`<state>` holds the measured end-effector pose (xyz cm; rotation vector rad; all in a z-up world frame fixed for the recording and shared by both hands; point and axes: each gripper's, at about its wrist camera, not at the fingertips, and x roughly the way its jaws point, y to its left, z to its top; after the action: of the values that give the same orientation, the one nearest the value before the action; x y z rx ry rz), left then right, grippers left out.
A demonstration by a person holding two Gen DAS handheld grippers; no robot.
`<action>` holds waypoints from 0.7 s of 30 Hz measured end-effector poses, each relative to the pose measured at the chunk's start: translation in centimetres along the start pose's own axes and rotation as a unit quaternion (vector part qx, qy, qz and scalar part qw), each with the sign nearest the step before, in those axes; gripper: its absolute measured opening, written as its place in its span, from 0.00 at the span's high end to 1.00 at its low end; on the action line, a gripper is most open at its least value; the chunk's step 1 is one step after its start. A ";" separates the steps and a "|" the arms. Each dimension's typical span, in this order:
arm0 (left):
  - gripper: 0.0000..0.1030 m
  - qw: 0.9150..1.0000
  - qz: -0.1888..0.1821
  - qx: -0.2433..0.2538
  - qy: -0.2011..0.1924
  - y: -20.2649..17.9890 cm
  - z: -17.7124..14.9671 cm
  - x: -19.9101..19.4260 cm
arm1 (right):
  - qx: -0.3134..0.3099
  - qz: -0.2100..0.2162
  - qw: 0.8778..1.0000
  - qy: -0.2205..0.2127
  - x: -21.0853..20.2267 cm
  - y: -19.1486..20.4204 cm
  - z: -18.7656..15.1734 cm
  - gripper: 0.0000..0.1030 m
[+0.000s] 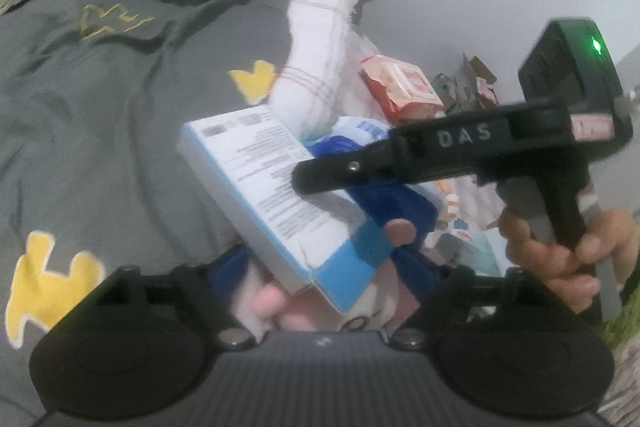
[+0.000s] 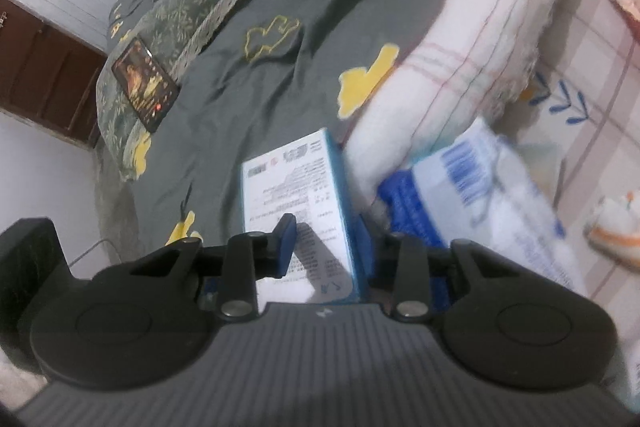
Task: Organize soft objects
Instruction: 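Lift the white-and-blue box with the right tool toward the cardboard box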
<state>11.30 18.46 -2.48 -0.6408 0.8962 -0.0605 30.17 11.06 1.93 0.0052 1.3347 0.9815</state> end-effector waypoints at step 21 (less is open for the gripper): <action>0.39 0.993 0.085 0.067 -0.043 -3.3 -1.6 -2.7 | 0.058 0.030 0.995 -0.072 -2.6 1.1 -3.3 0.65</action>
<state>9.08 15.86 0.50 -0.4378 0.8528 0.0583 27.09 8.50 3.64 0.2011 1.2623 0.9350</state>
